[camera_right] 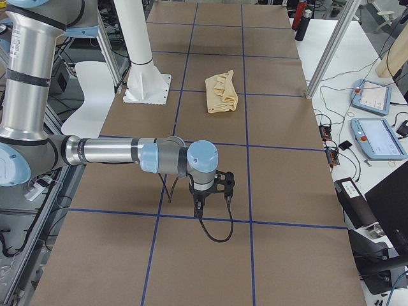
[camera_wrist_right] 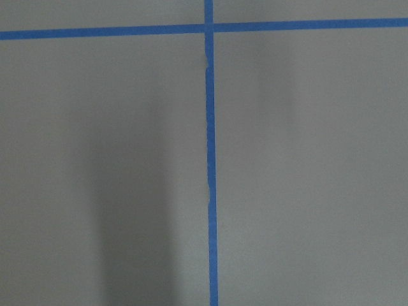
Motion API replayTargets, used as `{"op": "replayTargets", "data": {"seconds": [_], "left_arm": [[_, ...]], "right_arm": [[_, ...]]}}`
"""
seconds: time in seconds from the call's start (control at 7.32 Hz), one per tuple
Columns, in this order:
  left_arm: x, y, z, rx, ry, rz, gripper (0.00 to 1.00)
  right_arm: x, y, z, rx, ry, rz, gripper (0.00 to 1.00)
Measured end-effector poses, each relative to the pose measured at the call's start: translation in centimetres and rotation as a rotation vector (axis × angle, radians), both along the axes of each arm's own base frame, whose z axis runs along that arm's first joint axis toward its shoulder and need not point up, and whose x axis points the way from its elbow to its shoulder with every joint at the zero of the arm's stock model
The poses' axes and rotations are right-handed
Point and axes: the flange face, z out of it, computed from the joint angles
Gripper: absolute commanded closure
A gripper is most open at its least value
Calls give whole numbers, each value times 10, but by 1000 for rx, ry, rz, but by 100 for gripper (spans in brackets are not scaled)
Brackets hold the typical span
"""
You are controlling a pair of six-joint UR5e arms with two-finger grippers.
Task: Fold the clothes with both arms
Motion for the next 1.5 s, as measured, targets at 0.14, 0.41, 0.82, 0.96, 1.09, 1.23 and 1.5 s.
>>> {"op": "replayTargets", "data": {"seconds": [0.14, 0.41, 0.82, 0.96, 1.09, 1.23, 1.5], "left_arm": [[0, 0, -2, 6, 2, 0, 0], [0, -1, -5, 15, 4, 4, 0], [0, 0, -4, 14, 4, 6, 0], [0, 0, -1, 9, 4, 5, 0], [0, 0, 0, 6, 3, 5, 0], [0, 1, 2, 3, 0, 4, 0], [0, 1, 3, -2, -3, 3, 0]], "right_arm": [[0, 0, 0, 0, 0, 0, 0], [0, -1, -1, 2, -1, 1, 0], [0, -2, -4, 9, -1, 0, 0], [0, -3, -5, 12, -2, -1, 0], [-1, -3, -6, 15, -2, -2, 0], [-1, -4, -7, 18, -1, -2, 0], [0, -5, -8, 34, 3, -5, 0]]}}
